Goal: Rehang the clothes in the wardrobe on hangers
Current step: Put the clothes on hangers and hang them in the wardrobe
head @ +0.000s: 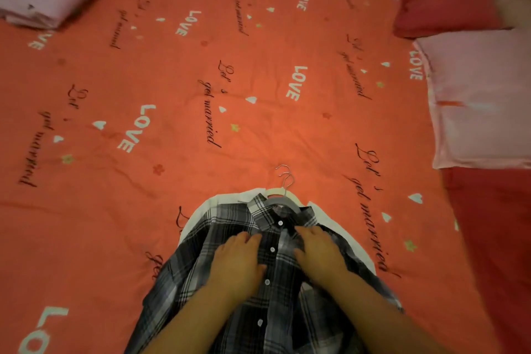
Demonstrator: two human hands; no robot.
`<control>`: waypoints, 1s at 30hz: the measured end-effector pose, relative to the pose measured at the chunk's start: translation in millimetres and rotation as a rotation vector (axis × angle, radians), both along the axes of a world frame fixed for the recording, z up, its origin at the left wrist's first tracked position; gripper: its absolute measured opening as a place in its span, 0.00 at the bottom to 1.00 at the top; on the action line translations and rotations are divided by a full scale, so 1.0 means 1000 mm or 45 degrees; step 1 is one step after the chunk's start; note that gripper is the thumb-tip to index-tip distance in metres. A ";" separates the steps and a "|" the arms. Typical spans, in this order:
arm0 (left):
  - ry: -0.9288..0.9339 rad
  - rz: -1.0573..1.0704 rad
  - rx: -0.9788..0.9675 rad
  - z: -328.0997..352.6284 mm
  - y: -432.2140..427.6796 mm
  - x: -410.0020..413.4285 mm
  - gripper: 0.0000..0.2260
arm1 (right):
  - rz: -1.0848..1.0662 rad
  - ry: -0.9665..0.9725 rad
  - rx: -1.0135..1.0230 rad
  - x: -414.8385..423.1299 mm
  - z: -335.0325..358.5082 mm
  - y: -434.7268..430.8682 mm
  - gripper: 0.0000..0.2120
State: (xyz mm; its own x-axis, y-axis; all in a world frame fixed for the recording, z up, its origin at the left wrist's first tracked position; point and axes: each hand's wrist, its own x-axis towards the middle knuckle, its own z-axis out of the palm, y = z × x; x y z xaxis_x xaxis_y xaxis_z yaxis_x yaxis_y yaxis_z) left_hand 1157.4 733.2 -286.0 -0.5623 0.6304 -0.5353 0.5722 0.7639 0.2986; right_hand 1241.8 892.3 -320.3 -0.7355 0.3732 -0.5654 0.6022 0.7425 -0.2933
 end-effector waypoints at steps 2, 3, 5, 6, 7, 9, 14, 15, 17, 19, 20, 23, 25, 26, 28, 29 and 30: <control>-0.010 0.029 0.009 -0.024 0.016 -0.011 0.28 | 0.007 0.020 0.022 -0.022 -0.029 0.019 0.25; -0.016 0.046 0.011 -0.036 0.023 -0.016 0.27 | 0.012 0.034 0.042 -0.033 -0.044 0.026 0.25; -0.016 0.073 0.002 -0.060 0.032 -0.025 0.27 | 0.024 0.071 0.084 -0.053 -0.072 0.037 0.24; -0.016 0.084 -0.005 -0.070 0.035 -0.028 0.27 | 0.040 0.085 0.111 -0.061 -0.085 0.040 0.24; -0.019 0.095 -0.011 -0.080 0.037 -0.030 0.27 | 0.064 0.087 0.141 -0.068 -0.098 0.043 0.24; -0.020 0.112 -0.008 -0.097 0.039 -0.033 0.27 | 0.097 0.068 0.197 -0.079 -0.120 0.047 0.24; -0.017 0.119 0.026 -0.115 0.028 -0.029 0.27 | 0.113 0.098 0.400 -0.088 -0.144 0.050 0.20; -0.015 0.113 0.035 -0.115 0.025 -0.027 0.26 | 0.091 0.115 0.408 -0.089 -0.143 0.051 0.18; -0.012 0.110 0.058 -0.111 0.019 -0.025 0.26 | 0.039 0.140 0.393 -0.090 -0.134 0.054 0.15; 0.013 0.124 0.102 -0.103 0.015 -0.024 0.25 | 0.013 0.174 0.353 -0.088 -0.118 0.053 0.12; 0.034 0.134 0.128 -0.097 0.013 -0.023 0.25 | -0.007 0.200 0.316 -0.085 -0.107 0.052 0.11; 0.117 0.175 0.237 -0.069 0.010 -0.022 0.26 | -0.025 0.322 0.161 -0.070 -0.059 0.035 0.10; 0.200 0.203 0.348 -0.043 0.008 -0.021 0.26 | 0.049 0.452 0.144 -0.057 -0.019 0.018 0.10; 0.244 0.215 0.407 -0.029 0.007 -0.020 0.26 | 0.089 0.533 0.145 -0.051 0.003 0.008 0.10; 0.333 0.217 0.502 0.001 -0.001 -0.018 0.26 | 0.126 0.676 0.090 -0.037 0.045 -0.012 0.10; 0.376 0.211 0.530 0.016 -0.007 -0.017 0.26 | 0.113 0.737 0.061 -0.030 0.065 -0.022 0.10; 0.418 0.208 0.554 0.030 -0.014 -0.016 0.25 | 0.103 0.766 0.028 -0.026 0.084 -0.032 0.10</control>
